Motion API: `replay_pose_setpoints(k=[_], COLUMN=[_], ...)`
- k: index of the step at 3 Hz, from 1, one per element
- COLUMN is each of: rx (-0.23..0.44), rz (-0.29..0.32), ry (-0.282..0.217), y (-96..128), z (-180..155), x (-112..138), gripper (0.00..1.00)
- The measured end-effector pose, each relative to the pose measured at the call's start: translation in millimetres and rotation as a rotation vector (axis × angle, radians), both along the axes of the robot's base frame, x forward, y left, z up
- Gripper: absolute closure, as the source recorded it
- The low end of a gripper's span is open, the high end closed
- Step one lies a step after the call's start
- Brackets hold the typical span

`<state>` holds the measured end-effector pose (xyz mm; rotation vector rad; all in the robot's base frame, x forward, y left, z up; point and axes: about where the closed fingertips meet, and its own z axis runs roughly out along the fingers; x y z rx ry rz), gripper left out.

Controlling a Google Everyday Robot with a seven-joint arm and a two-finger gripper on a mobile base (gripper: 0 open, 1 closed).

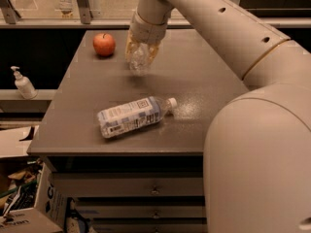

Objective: Move water bottle near apple

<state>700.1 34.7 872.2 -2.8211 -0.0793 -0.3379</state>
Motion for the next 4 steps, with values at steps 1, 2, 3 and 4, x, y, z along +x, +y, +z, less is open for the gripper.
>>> replay_pose_setpoints(k=[1,2,3,4], rx=[0.000,-0.015,-0.032,-0.036], rz=[0.062,0.083,0.078,0.073], ry=[-0.018,-0.030,-0.046,-0.063], y=[26.9,39.1,39.7,39.8], z=[-3.9,-15.2,-24.5,-25.7], x=[-1.3,7.7,25.5,38.8], gripper=[1.00,1.00,1.00,1.00])
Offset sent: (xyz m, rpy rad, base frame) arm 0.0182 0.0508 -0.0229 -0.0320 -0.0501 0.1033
